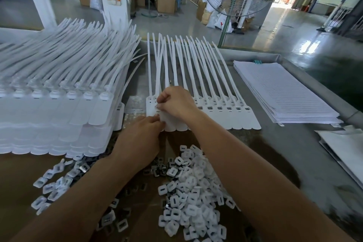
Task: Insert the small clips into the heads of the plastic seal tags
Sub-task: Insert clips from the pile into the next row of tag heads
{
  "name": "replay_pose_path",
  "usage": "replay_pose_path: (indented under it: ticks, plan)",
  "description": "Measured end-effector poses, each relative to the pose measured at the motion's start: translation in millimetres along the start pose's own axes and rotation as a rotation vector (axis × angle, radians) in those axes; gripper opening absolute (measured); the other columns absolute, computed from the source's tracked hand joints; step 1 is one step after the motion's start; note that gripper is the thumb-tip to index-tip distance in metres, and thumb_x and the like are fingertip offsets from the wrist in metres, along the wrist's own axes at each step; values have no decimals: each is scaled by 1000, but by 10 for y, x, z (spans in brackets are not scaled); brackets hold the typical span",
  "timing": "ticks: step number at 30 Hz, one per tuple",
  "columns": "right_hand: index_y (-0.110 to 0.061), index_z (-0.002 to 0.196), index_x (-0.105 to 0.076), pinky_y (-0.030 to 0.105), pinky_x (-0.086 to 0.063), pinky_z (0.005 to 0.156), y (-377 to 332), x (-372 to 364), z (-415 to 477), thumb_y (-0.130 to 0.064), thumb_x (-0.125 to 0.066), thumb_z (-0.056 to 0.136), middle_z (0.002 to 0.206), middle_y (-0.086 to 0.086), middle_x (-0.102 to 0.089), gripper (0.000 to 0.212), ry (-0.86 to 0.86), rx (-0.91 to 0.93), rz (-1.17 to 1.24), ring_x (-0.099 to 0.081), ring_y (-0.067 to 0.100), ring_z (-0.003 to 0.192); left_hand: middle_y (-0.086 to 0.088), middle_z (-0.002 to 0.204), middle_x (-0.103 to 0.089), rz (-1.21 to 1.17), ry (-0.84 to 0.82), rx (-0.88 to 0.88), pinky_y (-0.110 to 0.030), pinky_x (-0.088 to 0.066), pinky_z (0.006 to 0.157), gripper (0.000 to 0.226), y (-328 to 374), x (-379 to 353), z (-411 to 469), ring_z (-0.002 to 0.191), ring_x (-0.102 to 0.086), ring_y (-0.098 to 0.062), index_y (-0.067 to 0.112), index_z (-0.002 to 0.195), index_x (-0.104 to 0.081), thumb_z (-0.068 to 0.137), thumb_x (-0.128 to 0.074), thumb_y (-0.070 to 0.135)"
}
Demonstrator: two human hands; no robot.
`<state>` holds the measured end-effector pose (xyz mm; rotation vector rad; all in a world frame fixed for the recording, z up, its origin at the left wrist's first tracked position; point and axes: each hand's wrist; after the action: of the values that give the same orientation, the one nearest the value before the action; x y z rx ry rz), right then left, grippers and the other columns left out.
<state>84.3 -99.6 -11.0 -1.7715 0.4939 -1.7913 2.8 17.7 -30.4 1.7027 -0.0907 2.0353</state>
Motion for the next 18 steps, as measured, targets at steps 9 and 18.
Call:
replay_pose_path:
  ticks: [9, 18]
  plan:
    - [-23, 86, -67, 13, -46, 72, 69, 428, -573, -19, -66, 84, 89, -11, -66, 4, -145, 77, 28, -60, 0, 81, -3, 129, -54, -62, 4, 16, -33, -41, 95, 38, -20, -31, -2, 116, -48, -21, 19, 118, -60, 87, -40, 8]
    - [-27, 81, -68, 8, -40, 65, 370, 676, -957, -19, -70, 79, 73, -19, -59, 8, -307, 13, -164, -53, -5, 71, 1, 144, -38, -75, -27, 40, -30, -29, 105, 50, -29, -72, 12, 128, -34, -19, 19, 131, -49, 86, -37, 0]
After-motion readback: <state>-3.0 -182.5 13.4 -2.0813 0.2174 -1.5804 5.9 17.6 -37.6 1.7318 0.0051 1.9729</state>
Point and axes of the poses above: each hand's wrist, its own z-axis towards the middle knuckle, its own x-axis out of the back of the hand, y = z × x
